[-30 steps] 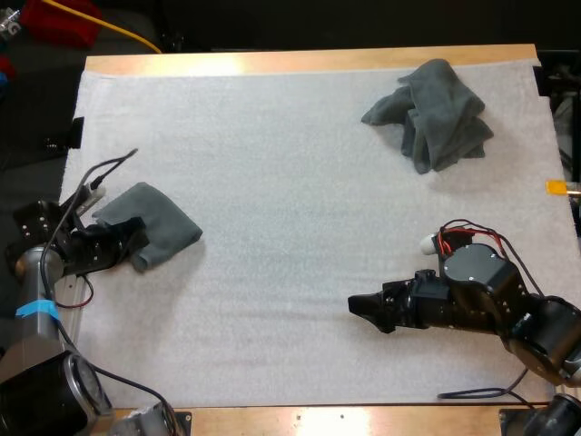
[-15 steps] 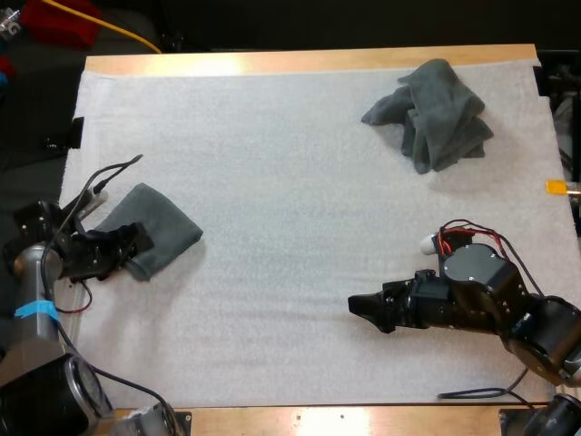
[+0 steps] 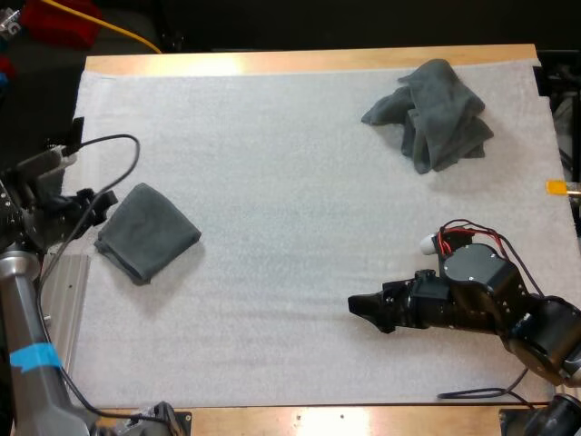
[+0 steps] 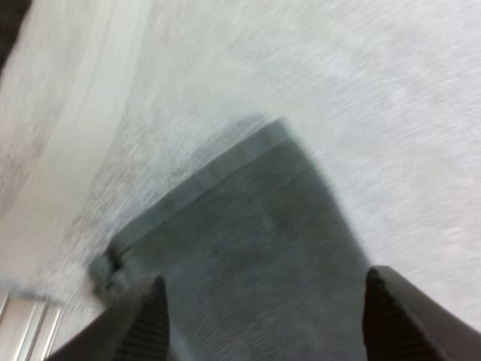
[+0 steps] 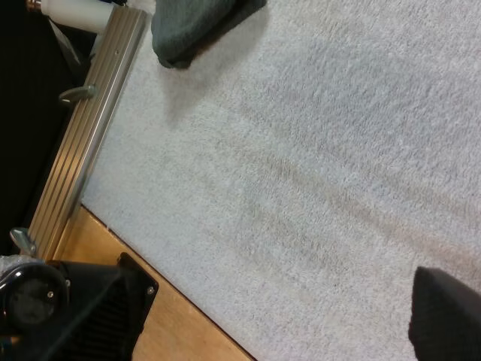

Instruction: Pick towel from pile, fold and stack

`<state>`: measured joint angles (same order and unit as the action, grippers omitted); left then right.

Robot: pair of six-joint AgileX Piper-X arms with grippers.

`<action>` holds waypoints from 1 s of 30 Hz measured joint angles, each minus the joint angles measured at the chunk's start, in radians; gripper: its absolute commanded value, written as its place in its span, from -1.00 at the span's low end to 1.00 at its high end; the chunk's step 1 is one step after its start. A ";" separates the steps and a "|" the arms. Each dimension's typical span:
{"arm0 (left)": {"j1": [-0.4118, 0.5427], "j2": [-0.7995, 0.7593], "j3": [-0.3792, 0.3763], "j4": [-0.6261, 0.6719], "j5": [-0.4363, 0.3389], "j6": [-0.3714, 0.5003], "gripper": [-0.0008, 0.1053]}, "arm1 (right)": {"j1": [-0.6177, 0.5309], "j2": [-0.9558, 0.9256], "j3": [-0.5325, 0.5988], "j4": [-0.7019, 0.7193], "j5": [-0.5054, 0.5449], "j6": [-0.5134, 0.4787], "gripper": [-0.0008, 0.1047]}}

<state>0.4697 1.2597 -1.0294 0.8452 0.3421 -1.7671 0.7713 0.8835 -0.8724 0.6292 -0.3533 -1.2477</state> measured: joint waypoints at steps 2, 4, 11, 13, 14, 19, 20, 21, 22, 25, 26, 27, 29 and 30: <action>-0.029 -0.018 -0.015 0.009 0.000 0.015 0.06 | 0.000 0.000 0.000 0.000 0.000 0.000 0.40; -0.067 -0.031 -0.026 0.028 0.000 0.043 0.06 | 0.000 0.000 0.000 0.000 0.000 0.000 0.40; -0.209 -0.087 -0.032 0.120 0.000 0.107 0.06 | 0.000 0.000 0.000 -0.010 0.000 0.000 0.40; -0.252 -0.112 -0.032 0.141 -0.001 0.111 0.06 | 0.000 0.000 0.000 -0.021 0.000 0.000 0.40; -0.272 -0.127 -0.032 0.150 -0.001 0.113 0.06 | 0.000 0.000 0.000 -0.026 0.000 0.000 0.40; -0.353 -0.225 -0.032 0.181 -0.028 0.113 0.06 | 0.000 0.000 0.000 -0.036 0.005 0.000 0.40; -0.365 -0.247 -0.032 0.189 -0.050 0.113 0.06 | 0.000 0.000 0.000 -0.036 0.016 0.000 0.40; -0.375 -0.268 -0.032 0.198 -0.071 0.113 0.06 | 0.000 0.000 0.000 -0.036 0.030 0.000 0.40; -0.385 -0.291 -0.032 0.205 -0.085 0.113 0.06 | 0.000 0.000 0.000 -0.036 0.045 0.000 0.40; -0.400 -0.346 -0.032 0.220 -0.099 0.113 0.06 | 0.000 0.000 0.000 -0.031 0.109 0.000 0.40; -0.401 -0.362 -0.032 0.227 -0.101 0.113 0.06 | 0.000 0.000 0.000 -0.019 0.146 -0.003 0.40; -0.400 -0.376 -0.032 0.233 -0.101 0.113 0.06 | 0.000 0.000 0.000 -0.002 0.184 -0.012 0.40; -0.400 -0.399 -0.032 0.256 -0.105 0.113 0.06 | -0.007 0.000 0.001 0.035 0.242 -0.051 0.40; -0.400 -0.407 -0.032 0.267 -0.105 0.113 0.06 | -0.018 0.000 0.001 0.054 0.253 -0.077 0.40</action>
<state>0.0694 0.8532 -1.0614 1.1119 0.2369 -1.6543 0.7536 0.8835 -0.8716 0.6834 -0.1004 -1.3242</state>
